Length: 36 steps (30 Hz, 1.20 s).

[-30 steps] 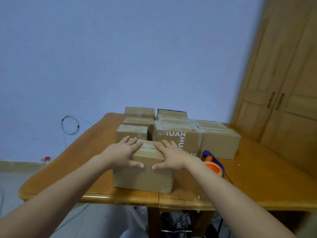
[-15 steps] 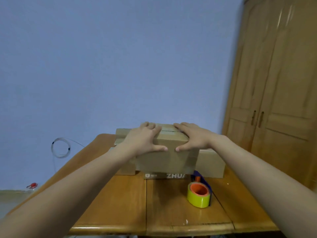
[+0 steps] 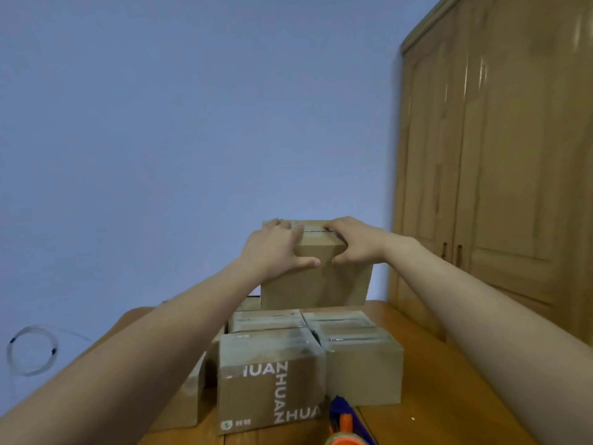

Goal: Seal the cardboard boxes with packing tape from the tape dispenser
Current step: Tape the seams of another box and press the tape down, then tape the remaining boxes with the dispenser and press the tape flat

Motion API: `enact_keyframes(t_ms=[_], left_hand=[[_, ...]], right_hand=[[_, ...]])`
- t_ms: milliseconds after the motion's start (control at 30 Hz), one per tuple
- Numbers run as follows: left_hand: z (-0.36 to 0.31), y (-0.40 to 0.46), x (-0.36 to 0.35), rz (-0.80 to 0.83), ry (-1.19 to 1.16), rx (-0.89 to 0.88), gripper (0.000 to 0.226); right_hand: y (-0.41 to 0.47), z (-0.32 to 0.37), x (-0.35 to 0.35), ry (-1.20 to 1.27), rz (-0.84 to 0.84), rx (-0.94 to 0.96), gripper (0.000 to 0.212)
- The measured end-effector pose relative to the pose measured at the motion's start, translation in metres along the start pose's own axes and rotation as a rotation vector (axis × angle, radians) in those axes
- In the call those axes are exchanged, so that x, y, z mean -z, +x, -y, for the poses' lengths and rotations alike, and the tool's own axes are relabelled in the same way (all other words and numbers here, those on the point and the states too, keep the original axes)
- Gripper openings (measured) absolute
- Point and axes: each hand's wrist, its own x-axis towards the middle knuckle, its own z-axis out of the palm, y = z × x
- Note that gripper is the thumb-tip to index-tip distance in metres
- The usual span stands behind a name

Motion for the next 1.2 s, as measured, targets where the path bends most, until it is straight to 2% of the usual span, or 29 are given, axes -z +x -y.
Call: enact_keyframes(t_ms=[200,367,633,767,967,1200], left_hand=[[-0.003,0.054,-0.045,-0.034,-0.011,-0.007,0.079],[-0.004,0.089,-0.082,-0.035,-0.019,-0.012,0.078],[0.000,0.145,-0.145,0.012,-0.041,-0.015,0.077],[0.005,0.167,-0.176,-0.028,0.115,-0.070,0.082],[0.018,0.195,-0.229,0.011,0.078,-0.119,0.060],[0.007,0.204,-0.298,0.105,0.076,-0.084,0.064]], right_hand=[[0.033,-0.033,-0.030,-0.246,-0.149,-0.002,0.078],[0.063,-0.066,-0.061,-0.308,-0.202,-0.054,0.074],[0.117,-0.117,-0.101,-0.327,-0.185,-0.080,0.072],[0.142,-0.140,-0.119,-0.348,-0.167,-0.085,0.070],[0.179,-0.174,-0.151,-0.356,-0.128,-0.113,0.070],[0.193,-0.202,-0.202,-0.365,-0.041,-0.141,0.072]])
